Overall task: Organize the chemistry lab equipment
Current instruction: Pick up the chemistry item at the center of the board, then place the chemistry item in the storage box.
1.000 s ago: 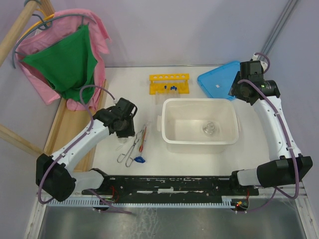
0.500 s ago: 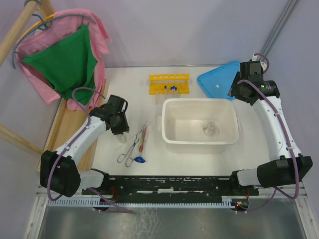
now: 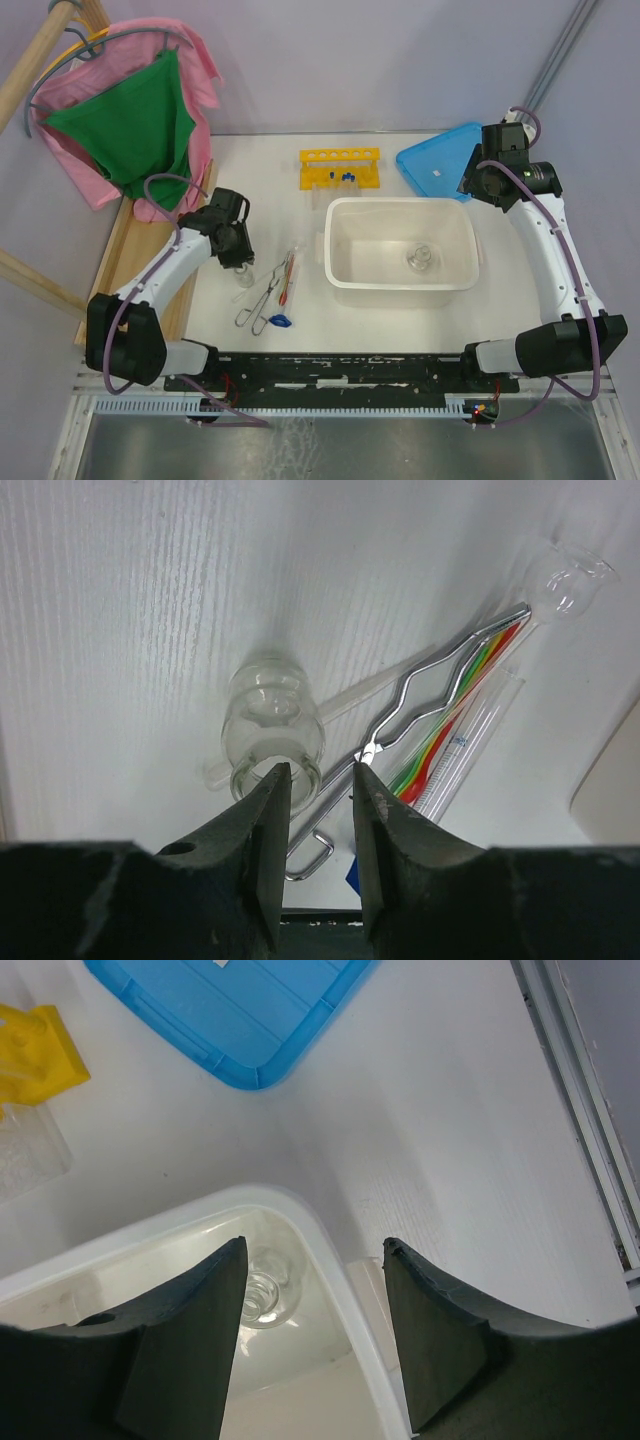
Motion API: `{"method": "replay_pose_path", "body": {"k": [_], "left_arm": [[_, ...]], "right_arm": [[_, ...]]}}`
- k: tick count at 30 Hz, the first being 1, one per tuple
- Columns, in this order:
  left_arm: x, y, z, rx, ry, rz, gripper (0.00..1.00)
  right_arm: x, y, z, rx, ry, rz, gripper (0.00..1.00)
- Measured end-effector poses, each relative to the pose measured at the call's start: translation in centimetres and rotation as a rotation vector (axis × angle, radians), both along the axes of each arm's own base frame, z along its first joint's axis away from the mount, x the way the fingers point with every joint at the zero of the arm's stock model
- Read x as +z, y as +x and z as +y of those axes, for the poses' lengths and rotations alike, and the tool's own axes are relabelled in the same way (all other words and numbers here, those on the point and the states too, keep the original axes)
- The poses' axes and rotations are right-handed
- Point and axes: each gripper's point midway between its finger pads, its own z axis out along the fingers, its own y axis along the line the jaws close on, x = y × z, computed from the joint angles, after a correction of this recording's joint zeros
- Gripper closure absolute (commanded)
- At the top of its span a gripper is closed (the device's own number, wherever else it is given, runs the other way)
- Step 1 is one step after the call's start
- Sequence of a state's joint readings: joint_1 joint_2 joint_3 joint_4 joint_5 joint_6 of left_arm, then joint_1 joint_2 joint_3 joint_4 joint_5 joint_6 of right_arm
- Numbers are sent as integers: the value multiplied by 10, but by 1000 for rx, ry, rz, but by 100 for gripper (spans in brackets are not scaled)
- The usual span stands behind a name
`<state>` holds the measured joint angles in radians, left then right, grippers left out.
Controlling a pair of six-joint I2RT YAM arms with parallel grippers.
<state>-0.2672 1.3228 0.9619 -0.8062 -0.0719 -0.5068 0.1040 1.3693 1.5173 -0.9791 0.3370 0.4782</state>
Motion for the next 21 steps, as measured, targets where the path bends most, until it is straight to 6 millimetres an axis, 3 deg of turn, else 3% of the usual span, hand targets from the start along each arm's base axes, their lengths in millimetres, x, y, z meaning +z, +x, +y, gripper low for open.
{"method": "replay_pose_path", "body": {"k": [11, 14, 21], "left_arm": [[-19, 2, -3, -34, -1, 50, 80], [-19, 3, -4, -40, -1, 49, 96], [-9, 11, -7, -42, -9, 38, 97]], "right_arm": [[0, 1, 0, 0, 0, -2, 35], [0, 1, 0, 0, 0, -6, 35], [0, 1, 0, 0, 0, -5, 35]]}}
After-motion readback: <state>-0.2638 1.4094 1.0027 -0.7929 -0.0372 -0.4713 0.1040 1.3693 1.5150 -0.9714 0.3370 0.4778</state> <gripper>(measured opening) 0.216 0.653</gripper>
